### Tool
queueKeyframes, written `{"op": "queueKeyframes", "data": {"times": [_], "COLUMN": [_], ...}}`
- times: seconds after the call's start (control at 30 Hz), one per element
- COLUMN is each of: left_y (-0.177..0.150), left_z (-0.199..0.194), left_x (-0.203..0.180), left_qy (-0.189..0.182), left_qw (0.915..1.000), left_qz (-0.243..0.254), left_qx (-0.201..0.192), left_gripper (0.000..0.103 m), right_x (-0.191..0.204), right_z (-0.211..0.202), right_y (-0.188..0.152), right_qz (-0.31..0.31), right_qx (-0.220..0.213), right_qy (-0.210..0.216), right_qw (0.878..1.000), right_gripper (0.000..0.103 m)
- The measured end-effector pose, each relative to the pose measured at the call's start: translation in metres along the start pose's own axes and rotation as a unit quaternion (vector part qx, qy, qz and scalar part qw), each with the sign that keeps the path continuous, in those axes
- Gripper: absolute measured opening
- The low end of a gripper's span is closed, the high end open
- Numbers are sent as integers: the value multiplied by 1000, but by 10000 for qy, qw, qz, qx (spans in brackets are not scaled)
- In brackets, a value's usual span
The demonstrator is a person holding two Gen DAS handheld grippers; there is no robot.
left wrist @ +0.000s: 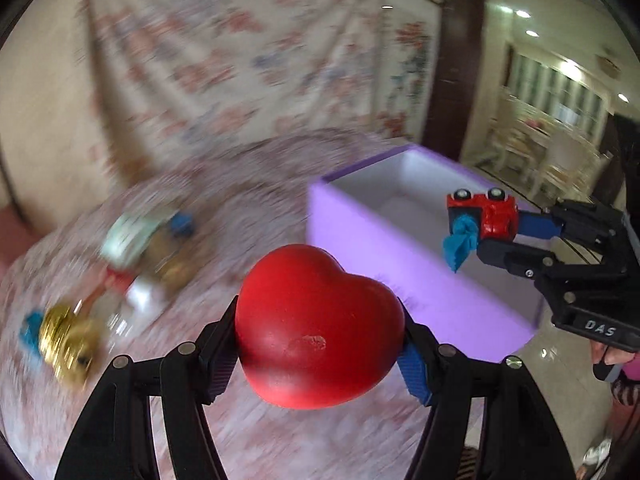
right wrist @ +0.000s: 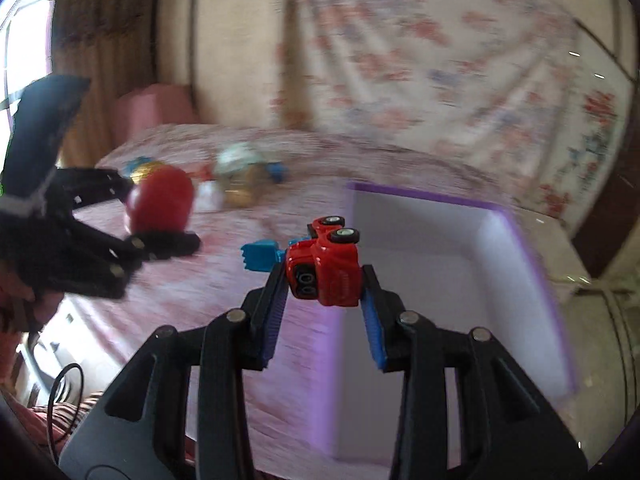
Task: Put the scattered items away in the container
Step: 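Carry the heart and the toy car over the lilac box with both tools, then open both tools to drop the heart and the car into the box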
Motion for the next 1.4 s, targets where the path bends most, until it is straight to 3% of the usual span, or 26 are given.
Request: {"op": "queueKeyframes", "data": {"times": [0.17,0.3,0.5,0.67,0.8,1.07,1.33,1.4], "left_y": [41,57,47,29,20,-4,-26,-30], "left_z": [26,55,103,126,135,145,148,146], "left_x": [-69,-116,-158,-171,-170,-183,-186,-186], "left_qy": [-396,-648,-825,-873,-853,-939,-889,-864], "left_qw": [9977,9937,9829,9722,9656,9385,9075,9039], "left_qz": [528,820,1171,1336,1399,1646,1749,1748], "left_qx": [142,412,1161,1711,2021,2887,3713,3806], "left_gripper": [68,68,68,68,68,69,69,69], "right_x": [-68,-101,-133,-151,-155,-160,-156,-156], "right_z": [-2,11,26,41,40,38,40,38], "right_y": [-24,-42,-65,-84,-95,-100,-109,-110], "right_qz": [161,112,-230,-684,-781,-754,-825,-866], "right_qx": [324,683,1299,1889,2114,2353,2991,3085], "right_qy": [-378,-376,-152,-51,191,425,751,779], "right_qw": [9986,9969,9911,9796,9741,9681,9477,9441], "right_gripper": [39,39,39,39,39,39,40,41]}}
Point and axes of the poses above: each gripper's, at about its wrist camera, not at the fingertips, and z roughly the way its jaws point, x to its left, y to its top, the point moved 10 cm from there along z, roughly the way its jaws point, and after that the axes turned 10 degrees about x, right-handed, at the moved point
